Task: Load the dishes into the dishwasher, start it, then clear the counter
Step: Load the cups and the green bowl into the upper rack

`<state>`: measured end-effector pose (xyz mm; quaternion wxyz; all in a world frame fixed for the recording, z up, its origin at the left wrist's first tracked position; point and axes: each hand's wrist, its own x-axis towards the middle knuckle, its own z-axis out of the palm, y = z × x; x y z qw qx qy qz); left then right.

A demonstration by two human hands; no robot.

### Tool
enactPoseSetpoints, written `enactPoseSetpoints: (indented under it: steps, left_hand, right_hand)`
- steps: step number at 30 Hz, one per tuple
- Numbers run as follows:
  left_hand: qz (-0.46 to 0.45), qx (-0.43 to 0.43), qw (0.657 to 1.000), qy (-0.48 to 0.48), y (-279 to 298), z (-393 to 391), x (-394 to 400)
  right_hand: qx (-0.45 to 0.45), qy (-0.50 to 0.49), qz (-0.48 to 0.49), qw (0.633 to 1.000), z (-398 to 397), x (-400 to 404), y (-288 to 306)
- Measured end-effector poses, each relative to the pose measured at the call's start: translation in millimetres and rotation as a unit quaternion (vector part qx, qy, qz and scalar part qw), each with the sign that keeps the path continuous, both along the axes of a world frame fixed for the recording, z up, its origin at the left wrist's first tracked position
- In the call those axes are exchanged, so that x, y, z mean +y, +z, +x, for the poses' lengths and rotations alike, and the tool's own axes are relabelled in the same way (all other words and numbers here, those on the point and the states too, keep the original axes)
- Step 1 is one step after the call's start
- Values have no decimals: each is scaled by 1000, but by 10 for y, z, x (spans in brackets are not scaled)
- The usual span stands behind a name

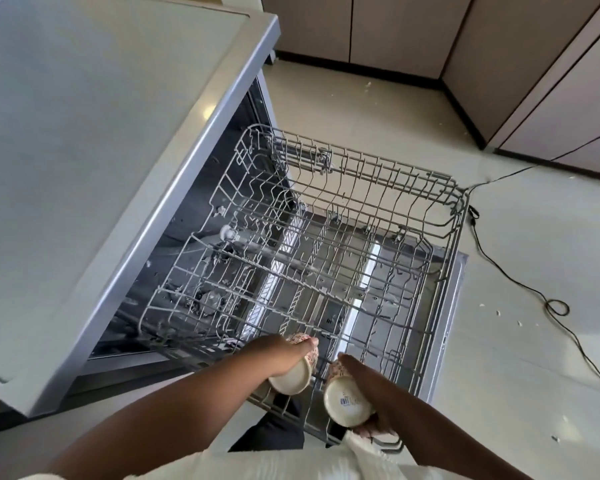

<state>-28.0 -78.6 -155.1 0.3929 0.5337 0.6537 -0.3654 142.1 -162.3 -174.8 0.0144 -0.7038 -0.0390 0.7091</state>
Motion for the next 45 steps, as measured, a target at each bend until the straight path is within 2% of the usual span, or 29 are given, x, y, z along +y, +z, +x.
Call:
enactPoseSetpoints:
  steps: [4,6,7,11,14,17,21,23,27,29,34,37,41,45]
  left_hand:
    - [-6,-35,999,4,19,-58,-12]
    - [23,-58,998,9,38,-116,-46]
    - [47,-69,997,8,60,-152,-68]
    - [151,-109,982,-28,245,-289,-185]
    - [228,-128,964,-54,473,-334,-284]
    - [323,-147,933,-62,713,-446,-409]
    - [483,-201,846,-104,1008,-703,-621]
    - [552,-209,800,-110,1125,-867,-749]
    - [652,-160,739,-53,1456,-1313,-1025]
    - [686,-127,716,-20,1564,-1573,-1172]
    - [710,-34,701,59,1755,-2362,-1714]
    - [691,6,715,106,1831,-2933,-2167]
    - [672,44,720,166,1909,-3703,-2837]
    - [677,89,697,220,2032,-4365,-3372]
  right_hand:
    - [-6,52,25,998,68,12,122]
    - [-51,98,66,992,98,28,195]
    - [-88,154,95,979,113,37,224]
    - [-222,376,230,870,82,130,443]
    - [-251,462,315,790,-93,268,637]
    - [-278,536,396,692,-342,415,819]
    - [-295,587,482,580,-697,533,1113]
    - [-286,609,512,535,-897,556,1322]
    - [-250,610,590,466,-1447,513,1743]
    - [-256,600,632,418,-1736,433,1896]
    - [-200,592,697,352,-2602,77,2152]
    - [-181,597,721,302,-3213,-254,2241]
    - [-164,625,713,273,-4030,-717,2288]
    - [-166,631,722,230,-4716,-1081,2372]
